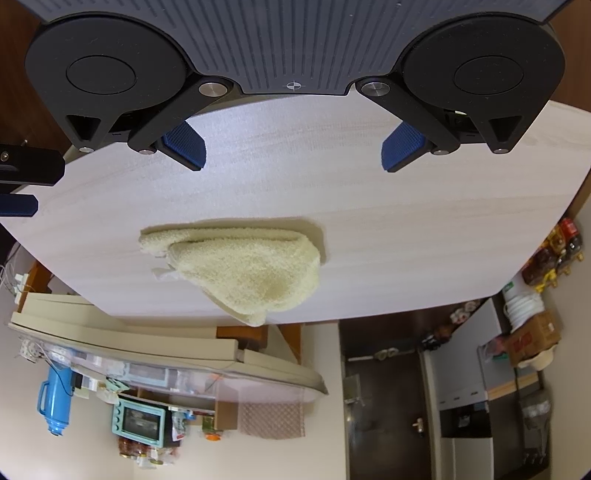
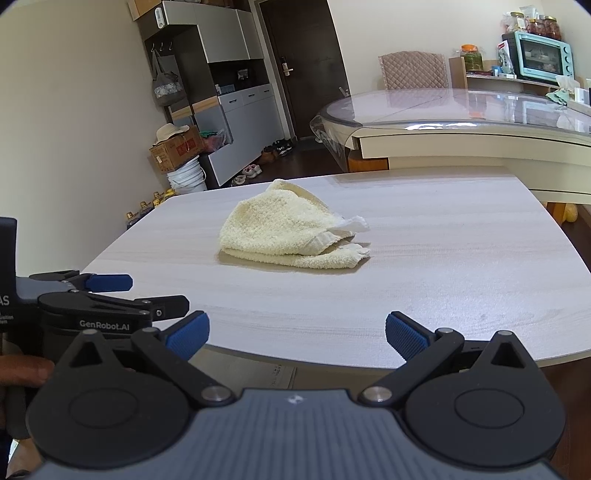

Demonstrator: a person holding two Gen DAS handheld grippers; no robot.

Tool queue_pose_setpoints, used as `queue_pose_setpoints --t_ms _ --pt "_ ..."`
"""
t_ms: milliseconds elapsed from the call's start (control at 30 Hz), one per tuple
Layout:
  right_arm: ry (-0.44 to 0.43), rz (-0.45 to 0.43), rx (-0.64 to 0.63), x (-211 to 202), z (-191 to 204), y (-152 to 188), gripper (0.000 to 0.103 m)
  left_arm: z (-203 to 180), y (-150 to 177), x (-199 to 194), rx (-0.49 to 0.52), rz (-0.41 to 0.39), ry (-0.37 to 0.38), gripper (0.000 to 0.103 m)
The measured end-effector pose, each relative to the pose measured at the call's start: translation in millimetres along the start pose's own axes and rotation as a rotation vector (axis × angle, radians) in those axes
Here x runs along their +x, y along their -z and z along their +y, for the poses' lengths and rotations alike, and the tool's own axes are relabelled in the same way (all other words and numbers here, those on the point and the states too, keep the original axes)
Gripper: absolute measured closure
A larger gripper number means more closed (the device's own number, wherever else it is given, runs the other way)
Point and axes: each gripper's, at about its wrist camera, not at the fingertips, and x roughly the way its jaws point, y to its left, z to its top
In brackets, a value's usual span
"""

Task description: Fold towel

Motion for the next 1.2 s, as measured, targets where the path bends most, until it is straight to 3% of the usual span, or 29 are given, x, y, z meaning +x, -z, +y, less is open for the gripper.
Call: queue_pose_setpoints --t_ms 700,1200 --pt "0.006 0.012 -0.007 10.9 2.0 -4.6 0.000 2.6 -1.1 9.5 -0.014 0.012 0.008 0.000" --pt "0.010 0.033 -0.037 44.5 -2.0 -26.2 0.000 15.2 -15.4 30.0 -0.015 0.013 -0.006 0.000"
